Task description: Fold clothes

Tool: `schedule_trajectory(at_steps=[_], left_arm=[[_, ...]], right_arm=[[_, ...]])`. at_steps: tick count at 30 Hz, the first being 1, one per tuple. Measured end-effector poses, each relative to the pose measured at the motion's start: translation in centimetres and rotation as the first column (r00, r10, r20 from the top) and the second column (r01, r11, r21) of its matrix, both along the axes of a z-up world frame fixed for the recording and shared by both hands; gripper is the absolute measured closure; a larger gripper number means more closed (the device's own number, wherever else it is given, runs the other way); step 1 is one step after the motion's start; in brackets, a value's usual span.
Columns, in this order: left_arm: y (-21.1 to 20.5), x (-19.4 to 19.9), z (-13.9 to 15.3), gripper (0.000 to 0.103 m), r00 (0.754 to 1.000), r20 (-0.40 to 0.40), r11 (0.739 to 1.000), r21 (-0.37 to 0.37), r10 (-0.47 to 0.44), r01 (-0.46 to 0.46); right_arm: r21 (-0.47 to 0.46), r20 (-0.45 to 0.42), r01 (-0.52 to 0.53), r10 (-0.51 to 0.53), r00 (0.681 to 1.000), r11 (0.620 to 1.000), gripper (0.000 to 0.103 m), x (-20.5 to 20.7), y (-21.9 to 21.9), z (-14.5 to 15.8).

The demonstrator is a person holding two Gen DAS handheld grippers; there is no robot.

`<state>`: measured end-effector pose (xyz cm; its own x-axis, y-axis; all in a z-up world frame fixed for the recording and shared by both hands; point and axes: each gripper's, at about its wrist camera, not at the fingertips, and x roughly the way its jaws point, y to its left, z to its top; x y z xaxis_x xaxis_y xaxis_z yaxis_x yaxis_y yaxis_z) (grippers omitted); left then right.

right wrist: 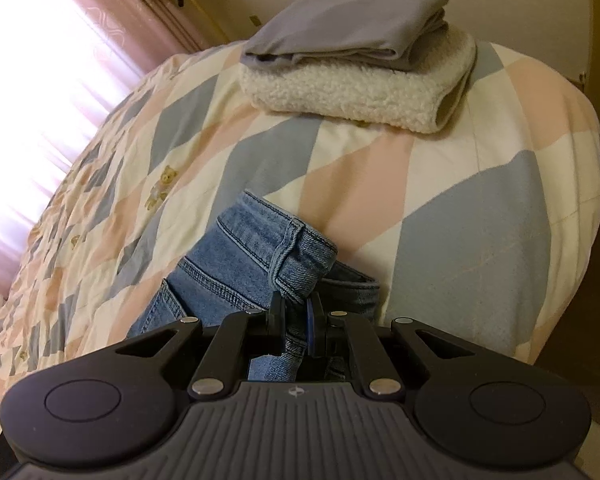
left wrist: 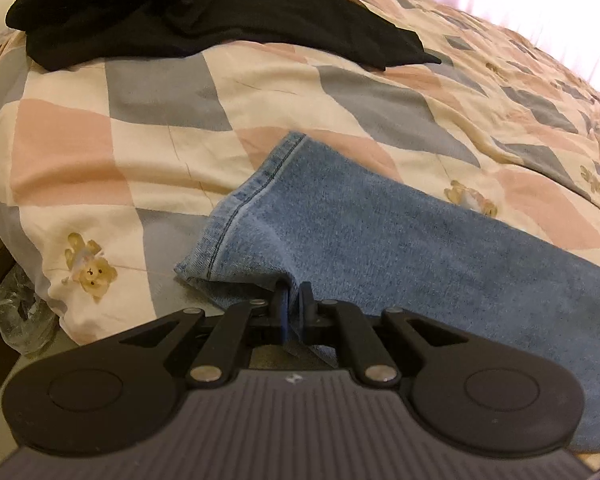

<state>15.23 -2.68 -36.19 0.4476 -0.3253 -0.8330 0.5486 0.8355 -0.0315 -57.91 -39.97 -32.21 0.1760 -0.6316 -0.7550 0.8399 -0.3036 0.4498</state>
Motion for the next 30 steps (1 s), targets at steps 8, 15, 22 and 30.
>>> schedule_trajectory(at_steps=[8, 15, 22, 30], left_arm=[[-1.3, 0.7, 1.8, 0.050, 0.998, 0.041, 0.962, 0.265, 0.050, -0.059], [-7.8, -4.0, 7.3, 0.060, 0.995, -0.021, 0.951, 0.291, -0.099, 0.101], [-30.9, -15.2, 5.9, 0.056, 0.664, -0.442, 0.787, -0.192, -0.603, 0.587], [-44.9, -19.9, -3.1, 0.065, 0.335, -0.719, 0.749, -0.383, -0.609, 0.541]], right_arm=[[0.062, -0.232, -0.021, 0.035, 0.972, 0.998, 0.057, 0.6, 1.0, 1.2], [-0.033, -0.220, -0.197, 0.186, 0.958, 0.980, 0.057, 2.9, 2.2, 2.5], [-0.037, -0.183, -0.310, 0.298, 0.937, 0.950, 0.057, 9.1, 3.1, 0.0], [0.002, -0.091, -0.163, 0.162, 0.983, 0.987, 0.057, 11.3, 3.6, -1.4]])
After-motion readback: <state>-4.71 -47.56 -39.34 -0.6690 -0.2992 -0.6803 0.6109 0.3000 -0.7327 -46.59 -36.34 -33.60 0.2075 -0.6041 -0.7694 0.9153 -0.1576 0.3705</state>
